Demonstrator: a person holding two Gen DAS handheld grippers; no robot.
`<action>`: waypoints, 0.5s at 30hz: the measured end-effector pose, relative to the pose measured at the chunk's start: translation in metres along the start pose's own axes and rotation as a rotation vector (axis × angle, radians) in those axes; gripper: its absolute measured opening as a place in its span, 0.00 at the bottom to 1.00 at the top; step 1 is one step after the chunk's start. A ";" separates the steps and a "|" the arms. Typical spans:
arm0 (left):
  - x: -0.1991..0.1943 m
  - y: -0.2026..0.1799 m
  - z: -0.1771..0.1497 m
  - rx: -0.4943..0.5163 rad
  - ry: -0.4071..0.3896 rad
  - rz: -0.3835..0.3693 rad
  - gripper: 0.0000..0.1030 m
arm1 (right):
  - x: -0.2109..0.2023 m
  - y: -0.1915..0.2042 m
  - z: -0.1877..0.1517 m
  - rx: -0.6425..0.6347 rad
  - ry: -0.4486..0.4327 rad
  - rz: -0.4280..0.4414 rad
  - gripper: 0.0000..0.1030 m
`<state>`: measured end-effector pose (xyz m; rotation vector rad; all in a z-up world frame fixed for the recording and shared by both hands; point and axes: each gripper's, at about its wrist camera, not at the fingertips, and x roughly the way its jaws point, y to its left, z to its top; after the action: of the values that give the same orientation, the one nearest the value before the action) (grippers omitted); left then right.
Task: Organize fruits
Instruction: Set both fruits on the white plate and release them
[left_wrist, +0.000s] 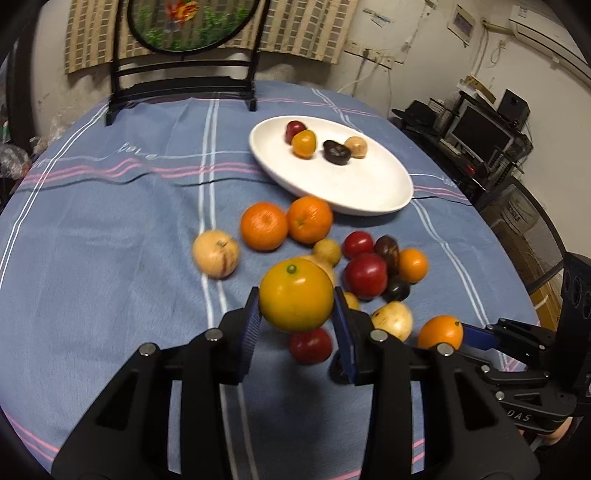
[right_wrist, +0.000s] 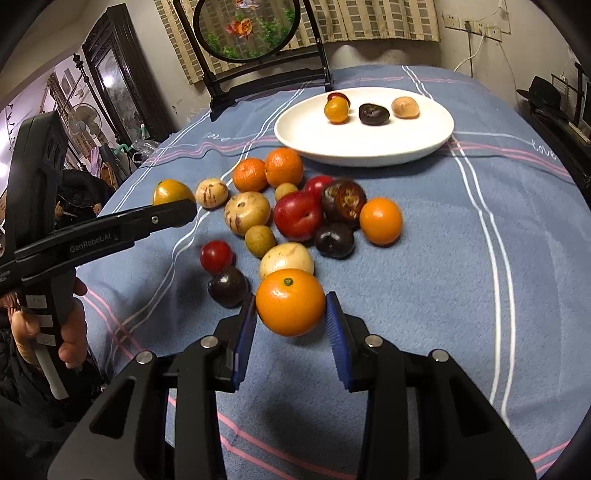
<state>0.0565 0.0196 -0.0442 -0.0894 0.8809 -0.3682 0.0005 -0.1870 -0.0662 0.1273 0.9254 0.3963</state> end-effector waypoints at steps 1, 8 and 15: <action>0.001 -0.003 0.007 0.013 0.005 -0.004 0.37 | -0.002 -0.001 0.005 -0.005 -0.006 -0.005 0.37; 0.023 -0.026 0.067 0.110 0.017 -0.006 0.37 | -0.011 -0.013 0.050 -0.054 -0.054 -0.079 0.37; 0.088 -0.023 0.141 0.107 0.053 0.032 0.37 | 0.022 -0.064 0.136 -0.012 -0.084 -0.137 0.37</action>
<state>0.2094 -0.0428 -0.0143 0.0337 0.9119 -0.3884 0.1382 -0.2290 -0.0187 0.0684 0.8432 0.2672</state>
